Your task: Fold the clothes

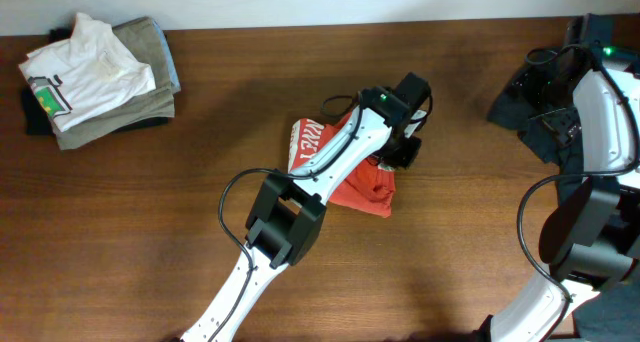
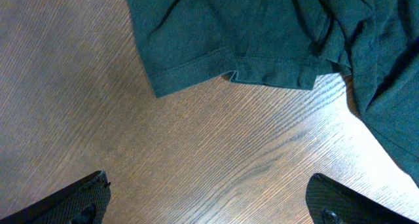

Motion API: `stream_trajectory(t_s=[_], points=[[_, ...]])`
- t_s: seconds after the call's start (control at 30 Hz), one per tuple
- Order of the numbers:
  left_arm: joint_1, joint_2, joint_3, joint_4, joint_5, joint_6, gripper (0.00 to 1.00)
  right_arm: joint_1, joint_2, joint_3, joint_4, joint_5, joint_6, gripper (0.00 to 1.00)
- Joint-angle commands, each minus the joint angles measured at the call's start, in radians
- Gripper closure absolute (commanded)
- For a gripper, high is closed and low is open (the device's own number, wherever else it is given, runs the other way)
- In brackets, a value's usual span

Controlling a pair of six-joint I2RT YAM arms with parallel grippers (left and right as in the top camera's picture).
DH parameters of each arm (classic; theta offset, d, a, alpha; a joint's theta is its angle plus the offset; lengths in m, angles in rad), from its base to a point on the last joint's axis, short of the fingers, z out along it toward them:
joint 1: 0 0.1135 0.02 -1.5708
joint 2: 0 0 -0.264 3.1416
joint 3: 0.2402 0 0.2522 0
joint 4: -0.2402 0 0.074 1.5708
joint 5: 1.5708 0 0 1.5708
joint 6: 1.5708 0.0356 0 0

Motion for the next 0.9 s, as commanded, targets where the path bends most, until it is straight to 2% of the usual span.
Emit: stream_trajectory(t_s=[0.0,0.17,0.27,0.37,0.5,0.6,0.67,0.87], points=[[0.004,-0.016,0.082,-0.053,-0.005,0.071,0.87,-0.001,-0.003,0.006,-0.003,0.012,0.010,0.01],[0.004,-0.105,0.293,-0.213,-0.022,0.100,0.67,-0.001,-0.003,0.006,-0.003,0.012,0.010,0.01],[0.007,-0.119,0.345,-0.313,-0.154,0.095,0.65,-0.001,-0.003,0.006,-0.003,0.013,0.010,0.01],[0.017,-0.096,0.331,-0.379,-0.191,0.064,0.67,-0.001,-0.003,0.006,-0.003,0.012,0.010,0.01],[0.029,-0.025,0.320,-0.431,-0.183,0.027,0.85,-0.001,-0.003,0.006,-0.003,0.012,0.010,0.01],[0.027,0.034,0.320,-0.436,-0.140,0.028,0.86,-0.001,-0.003,0.006,-0.003,0.013,0.010,0.01],[0.026,0.100,0.320,-0.406,-0.099,0.028,0.89,-0.001,-0.003,0.006,-0.003,0.012,0.010,0.01],[0.026,0.208,0.320,-0.285,0.043,0.029,0.90,-0.001,-0.003,0.006,-0.003,0.012,0.010,0.01]])
